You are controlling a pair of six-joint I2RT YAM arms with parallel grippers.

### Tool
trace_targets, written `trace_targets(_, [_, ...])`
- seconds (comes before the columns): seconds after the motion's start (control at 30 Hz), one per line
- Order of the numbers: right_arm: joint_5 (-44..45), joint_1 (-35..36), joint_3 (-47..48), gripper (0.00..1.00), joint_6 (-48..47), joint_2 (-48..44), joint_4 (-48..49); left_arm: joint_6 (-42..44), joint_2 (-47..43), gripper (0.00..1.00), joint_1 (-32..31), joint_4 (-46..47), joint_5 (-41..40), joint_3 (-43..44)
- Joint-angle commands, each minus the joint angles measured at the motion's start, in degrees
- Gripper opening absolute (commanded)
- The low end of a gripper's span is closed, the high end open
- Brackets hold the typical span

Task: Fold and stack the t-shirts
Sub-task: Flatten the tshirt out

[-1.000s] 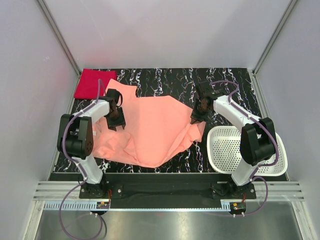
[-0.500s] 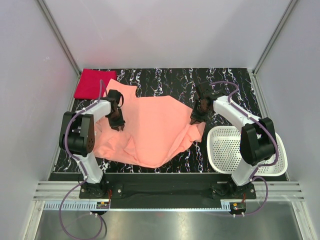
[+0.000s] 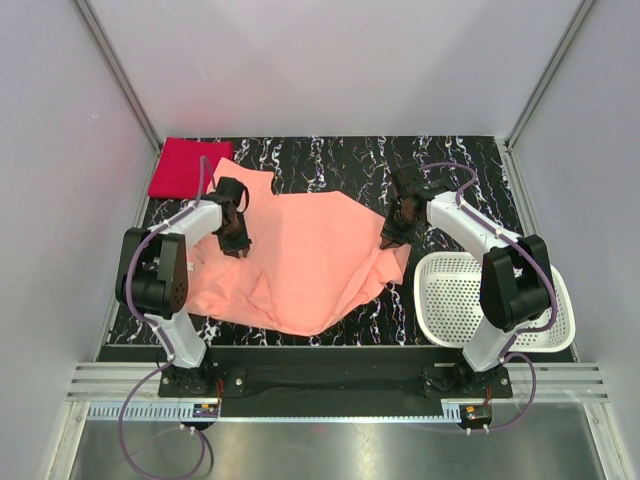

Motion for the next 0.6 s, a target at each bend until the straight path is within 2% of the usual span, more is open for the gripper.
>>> trace_targets(0.0, [-0.26,-0.03,-0.23,0.0,-0.88,-0.74,0.32,-0.6,-2.94,0.26,-0.57,2.15,-1.78,-0.58])
trace_targets(0.23, [-1.23,-0.03,-0.58,0.0,-0.53,-0.48,0.67,-0.16,-1.28,0.21,-0.92,3.03,-1.61,-1.02])
trace_targets(0.37, [-1.49,-0.11,-0.67,0.0,-0.53,-0.57,0.93,-0.33,-0.48,0.27,-1.01,2.77,-2.92,-1.2])
trace_targets(0.57, [-2.11,-0.03,-1.02,0.0,-0.44,-0.39,1.11,0.02,-0.22,0.28,-1.01,3.91,-3.63,-2.34])
